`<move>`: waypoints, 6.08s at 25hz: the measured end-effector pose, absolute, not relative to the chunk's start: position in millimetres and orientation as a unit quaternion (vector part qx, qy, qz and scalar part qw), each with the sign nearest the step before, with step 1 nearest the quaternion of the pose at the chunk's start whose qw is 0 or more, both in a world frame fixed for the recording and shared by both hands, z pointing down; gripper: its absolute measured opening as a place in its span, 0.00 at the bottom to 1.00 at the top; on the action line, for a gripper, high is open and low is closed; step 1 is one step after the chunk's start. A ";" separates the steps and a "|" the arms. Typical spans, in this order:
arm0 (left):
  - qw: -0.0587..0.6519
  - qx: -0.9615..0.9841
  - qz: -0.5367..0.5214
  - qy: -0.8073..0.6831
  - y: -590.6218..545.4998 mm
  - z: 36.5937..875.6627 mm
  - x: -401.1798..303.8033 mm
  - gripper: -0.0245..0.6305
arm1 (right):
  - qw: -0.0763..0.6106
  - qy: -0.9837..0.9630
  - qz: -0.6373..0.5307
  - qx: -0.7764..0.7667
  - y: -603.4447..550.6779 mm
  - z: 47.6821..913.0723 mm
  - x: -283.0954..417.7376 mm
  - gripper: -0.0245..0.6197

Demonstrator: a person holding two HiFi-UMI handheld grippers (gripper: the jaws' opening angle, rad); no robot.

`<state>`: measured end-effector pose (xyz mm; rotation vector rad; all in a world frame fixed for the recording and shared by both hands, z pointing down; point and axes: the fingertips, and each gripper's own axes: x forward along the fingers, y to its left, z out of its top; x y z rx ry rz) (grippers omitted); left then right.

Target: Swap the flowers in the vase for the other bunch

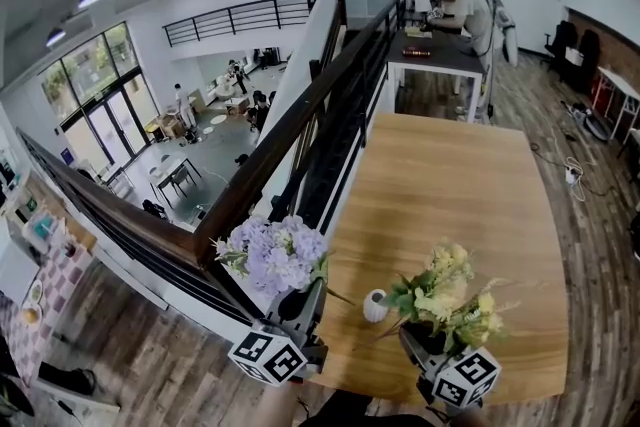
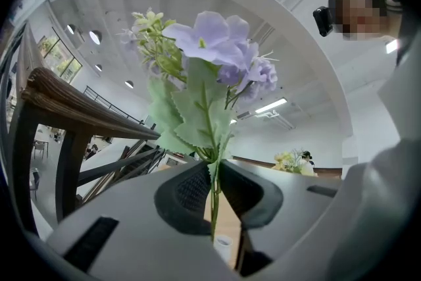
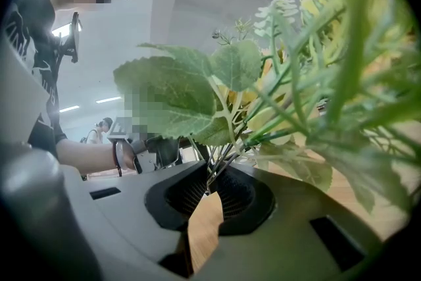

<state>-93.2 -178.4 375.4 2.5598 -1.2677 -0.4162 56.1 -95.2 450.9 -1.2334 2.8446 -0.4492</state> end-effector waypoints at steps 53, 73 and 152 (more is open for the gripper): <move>0.172 0.870 -0.121 -0.447 -196.7 441.5 -101.6 0.11 | 0.014 0.894 -0.060 -0.444 -167.9 411.8 99.4 0.13; 0.186 0.868 -0.121 -0.444 -205.8 447.5 -103.9 0.11 | -0.025 0.895 -0.057 -0.442 -180.0 443.0 78.9 0.13; 0.209 0.850 -0.129 -0.467 -198.6 455.8 -110.3 0.11 | -0.036 0.896 -0.128 -0.425 -190.5 477.3 50.5 0.32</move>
